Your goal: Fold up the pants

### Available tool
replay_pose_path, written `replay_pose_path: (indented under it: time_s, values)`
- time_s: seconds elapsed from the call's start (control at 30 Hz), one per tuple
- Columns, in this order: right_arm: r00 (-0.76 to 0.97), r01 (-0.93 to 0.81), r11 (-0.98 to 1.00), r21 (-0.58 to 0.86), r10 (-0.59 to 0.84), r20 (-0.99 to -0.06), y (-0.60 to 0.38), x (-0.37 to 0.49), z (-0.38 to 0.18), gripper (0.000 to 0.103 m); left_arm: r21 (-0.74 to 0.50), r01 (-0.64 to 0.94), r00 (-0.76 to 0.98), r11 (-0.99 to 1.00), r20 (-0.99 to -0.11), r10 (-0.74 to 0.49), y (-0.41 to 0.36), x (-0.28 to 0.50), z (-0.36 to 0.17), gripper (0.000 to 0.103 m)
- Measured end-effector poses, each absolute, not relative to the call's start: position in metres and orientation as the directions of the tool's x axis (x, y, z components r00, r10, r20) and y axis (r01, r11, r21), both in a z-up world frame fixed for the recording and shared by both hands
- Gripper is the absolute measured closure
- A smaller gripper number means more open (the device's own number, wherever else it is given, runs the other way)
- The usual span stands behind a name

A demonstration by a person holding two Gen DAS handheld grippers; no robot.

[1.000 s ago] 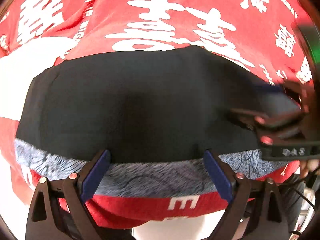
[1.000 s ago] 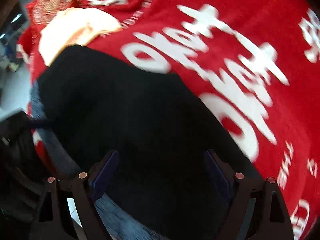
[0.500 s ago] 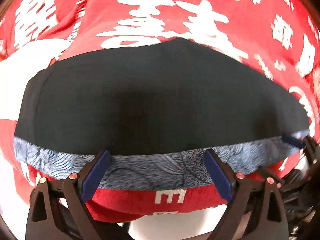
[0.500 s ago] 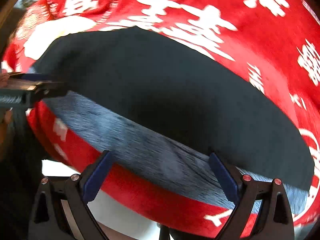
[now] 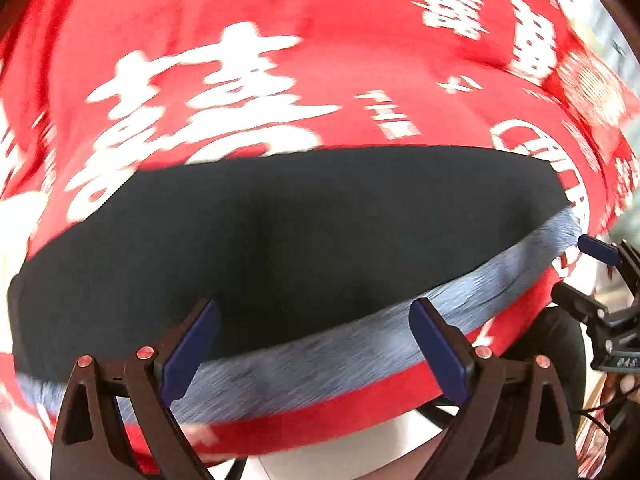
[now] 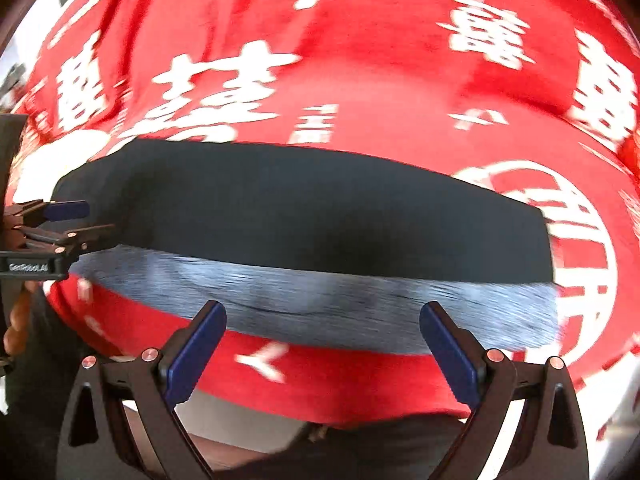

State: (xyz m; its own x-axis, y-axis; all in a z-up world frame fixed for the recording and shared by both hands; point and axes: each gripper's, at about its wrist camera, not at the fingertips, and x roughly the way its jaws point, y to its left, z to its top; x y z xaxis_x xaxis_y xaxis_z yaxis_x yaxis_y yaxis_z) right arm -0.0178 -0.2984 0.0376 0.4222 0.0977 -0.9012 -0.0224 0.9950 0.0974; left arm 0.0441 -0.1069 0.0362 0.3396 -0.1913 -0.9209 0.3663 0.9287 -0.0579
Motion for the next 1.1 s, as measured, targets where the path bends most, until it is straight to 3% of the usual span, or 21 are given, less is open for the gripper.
replay_pose_path:
  time_s: [0.2, 0.33, 0.4, 0.73, 0.87, 1.1]
  values:
    - [0.443, 0.090, 0.989, 0.118, 0.066, -0.894, -0.339, -0.032, 0.036, 0.005, -0.073, 0.403, 0.286, 0.912, -0.937, -0.202, -0.176, 0.067, 0.029, 0.007]
    - [0.429, 0.231, 0.946, 0.226, 0.109, -0.897, -0.394, -0.052, 0.018, 0.005, -0.025, 0.300, 0.183, 0.954, -0.980, -0.084, -0.189, 0.080, -0.012, 0.007]
    - [0.423, 0.280, 0.926, 0.254, 0.119, -0.898, -0.413, -0.060, 0.010, 0.005, -0.007, 0.276, 0.227, 0.961, -0.971, -0.072, -0.192, 0.078, -0.015, 0.001]
    - [0.406, 0.299, 0.846, 0.442, 0.306, -0.861, -0.446, -0.065, -0.034, 0.005, 0.006, 0.254, 0.237, 0.967, -0.970, -0.057, -0.201, 0.081, -0.019, 0.000]
    - [0.426, 0.305, 0.839, 0.451, 0.303, -0.853, -0.451, -0.049, -0.043, 0.005, 0.001, 0.255, 0.230, 0.967, -0.971, -0.060, -0.196, 0.080, -0.018, 0.000]
    - [0.568, 0.363, 0.720, 0.591, 0.332, -0.753, -0.486, -0.045, -0.049, 0.005, 0.007, 0.252, 0.240, 0.968, -0.969, -0.056, -0.196, 0.078, -0.017, 0.000]
